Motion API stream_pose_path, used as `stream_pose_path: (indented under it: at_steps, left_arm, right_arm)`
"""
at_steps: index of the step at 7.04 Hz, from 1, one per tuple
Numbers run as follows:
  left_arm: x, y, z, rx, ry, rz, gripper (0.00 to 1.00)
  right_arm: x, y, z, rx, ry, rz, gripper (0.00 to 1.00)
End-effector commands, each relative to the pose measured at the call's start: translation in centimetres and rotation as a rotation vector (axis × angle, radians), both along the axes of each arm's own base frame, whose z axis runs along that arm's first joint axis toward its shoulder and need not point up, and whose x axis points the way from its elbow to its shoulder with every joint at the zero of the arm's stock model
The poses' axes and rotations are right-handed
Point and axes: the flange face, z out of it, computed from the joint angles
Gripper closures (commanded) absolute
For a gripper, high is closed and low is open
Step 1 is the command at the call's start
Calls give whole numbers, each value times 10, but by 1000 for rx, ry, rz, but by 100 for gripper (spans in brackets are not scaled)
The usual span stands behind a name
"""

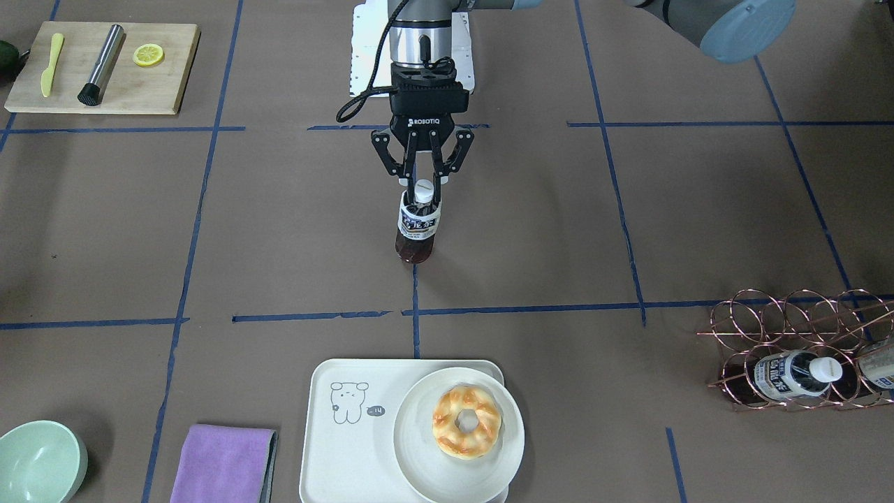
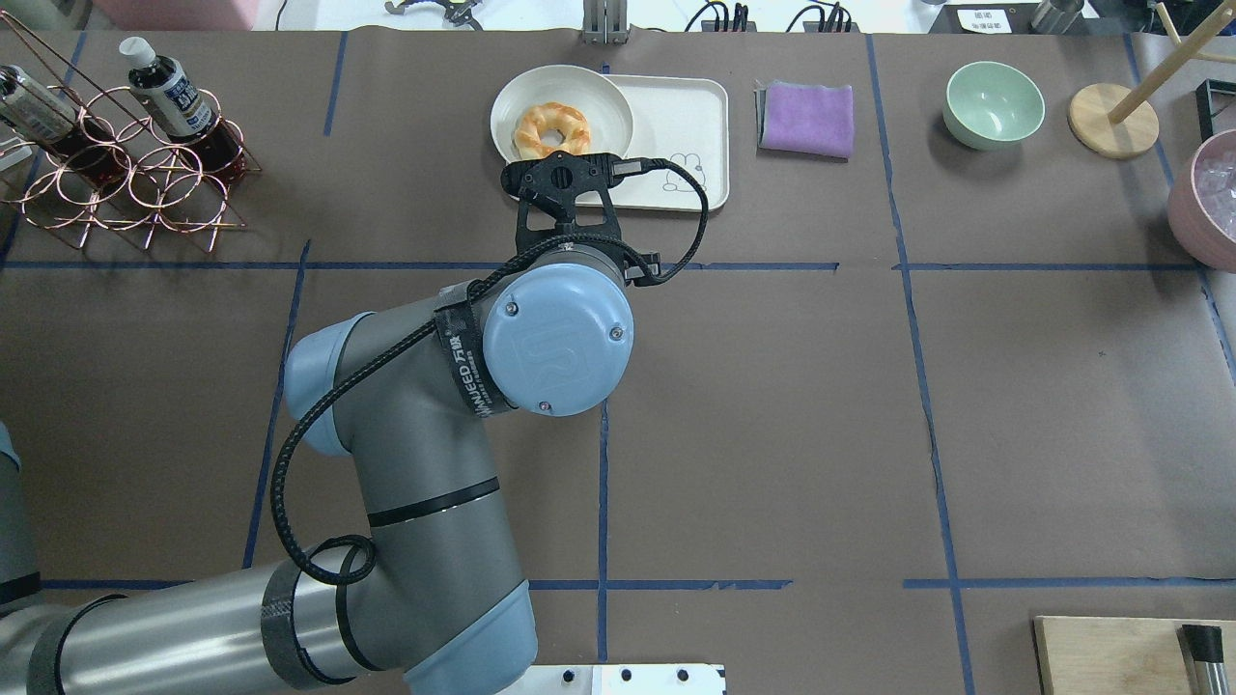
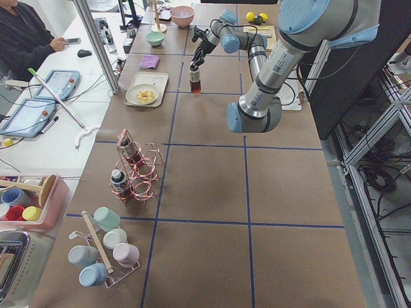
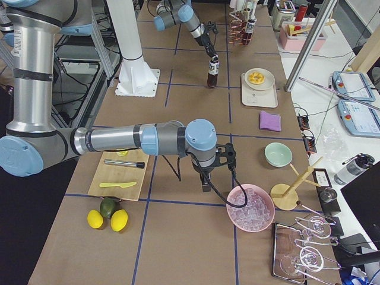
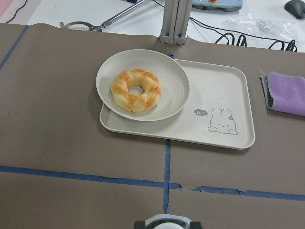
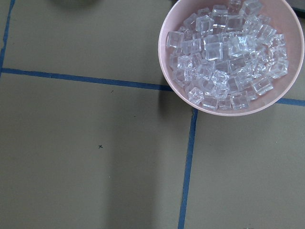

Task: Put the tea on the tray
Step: 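Carry the bottle to the table center, set it upright, release, withdraw left gripper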

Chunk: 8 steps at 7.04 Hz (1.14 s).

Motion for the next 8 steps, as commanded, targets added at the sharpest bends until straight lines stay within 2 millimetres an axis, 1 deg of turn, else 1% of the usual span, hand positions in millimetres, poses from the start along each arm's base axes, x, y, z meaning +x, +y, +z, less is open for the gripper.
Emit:
stream_pose_path:
  at_steps: [1, 2, 3, 4, 5, 6, 7, 8]
  left_arm:
    - [5, 6, 0, 20, -9, -13, 1]
    - [3, 7, -2, 21, -3, -12, 0]
    - [-4, 11, -10, 27, 19, -5, 0]
    - [-22, 18, -24, 44, 54, 1, 0]
    - [-49, 24, -34, 46, 101, 24, 0]
    - [-75, 11, -30, 15, 84, 76, 0]
    - [-115, 3, -10, 14, 57, 113, 0]
    - [-157, -6, 22, -11, 31, 167, 0]
  right_arm:
    - [0, 0, 0, 0, -1, 1, 0]
    - [0, 0, 0, 0, -1, 1, 0]
    - [0, 0, 0, 0, -1, 1, 0]
    - [0, -1, -2, 5, -1, 0, 0]
    - [0, -2, -12, 23, 0, 2, 0]
    - [-5, -12, -30, 17, -3, 28, 0]
    - [-26, -31, -72, 31, -12, 42, 0]
    - [-53, -44, -112, 49, -20, 39, 0]
